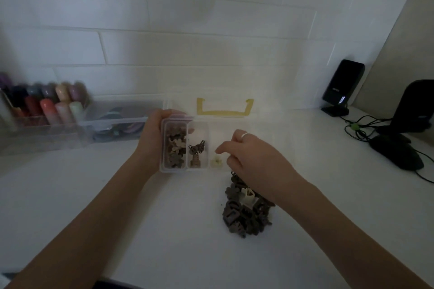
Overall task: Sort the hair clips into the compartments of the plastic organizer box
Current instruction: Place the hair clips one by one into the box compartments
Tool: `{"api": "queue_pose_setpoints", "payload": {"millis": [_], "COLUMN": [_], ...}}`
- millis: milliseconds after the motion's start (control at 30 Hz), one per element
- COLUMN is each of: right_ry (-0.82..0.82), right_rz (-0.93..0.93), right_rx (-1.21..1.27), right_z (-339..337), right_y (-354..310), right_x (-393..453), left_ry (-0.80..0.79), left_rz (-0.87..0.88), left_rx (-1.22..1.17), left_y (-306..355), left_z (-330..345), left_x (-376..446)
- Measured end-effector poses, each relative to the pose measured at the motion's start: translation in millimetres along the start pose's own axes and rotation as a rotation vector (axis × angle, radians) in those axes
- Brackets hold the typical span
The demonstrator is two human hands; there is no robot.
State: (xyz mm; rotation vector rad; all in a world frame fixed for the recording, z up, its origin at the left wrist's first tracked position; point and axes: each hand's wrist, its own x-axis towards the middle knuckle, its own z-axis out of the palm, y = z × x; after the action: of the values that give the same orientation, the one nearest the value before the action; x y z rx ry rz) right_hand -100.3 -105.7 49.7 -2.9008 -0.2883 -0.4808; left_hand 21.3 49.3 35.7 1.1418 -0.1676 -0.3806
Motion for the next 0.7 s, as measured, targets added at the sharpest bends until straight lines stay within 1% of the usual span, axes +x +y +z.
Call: {"api": "queue_pose_setpoints", "payload": {"millis": [100, 233, 367, 533, 600, 633, 700], "right_ry": [-0.098, -0.158, -0.163, -0.181, -0.161, -0.118, 0.037], "right_rz": [0.089, 0.138, 0.172, 0.160, 0.176, 0.191, 0.223], "right_rx": [-0.197, -0.229, -0.062, -0.035, 0.094, 0.180, 0.321], "right_z": [9.2, 6.3, -5.4, -0.5, -7.0, -11.7, -21.1], "right_y": [-7.3, -11.0, -8.2, -5.3, -1.9, 1.2, 10.3], "right_x": [1.4, 2.3, 2.3, 0.2, 1.1, 2.2, 4.6], "left_ry": [0.000, -0.007, -0.015, -0.016, -0.014, -0.013, -0.003], "left_rz": [0.030, 0.035, 0.012, 0.018, 0.012, 0.012, 0.028], "left_rx": [0.016, 0.022, 0.046, 0.029, 0.039, 0.042, 0.051], "left_y": [-1.3, -2.3, -5.0, -4.7, -4.8, -4.8, -4.9], "left_z": [-1.0, -1.5, -2.4, -1.5, -1.6, -1.4, -1.8], "left_x": [1.5, 4.4, 6.3, 7.7, 7.3, 7.0, 6.9]}}
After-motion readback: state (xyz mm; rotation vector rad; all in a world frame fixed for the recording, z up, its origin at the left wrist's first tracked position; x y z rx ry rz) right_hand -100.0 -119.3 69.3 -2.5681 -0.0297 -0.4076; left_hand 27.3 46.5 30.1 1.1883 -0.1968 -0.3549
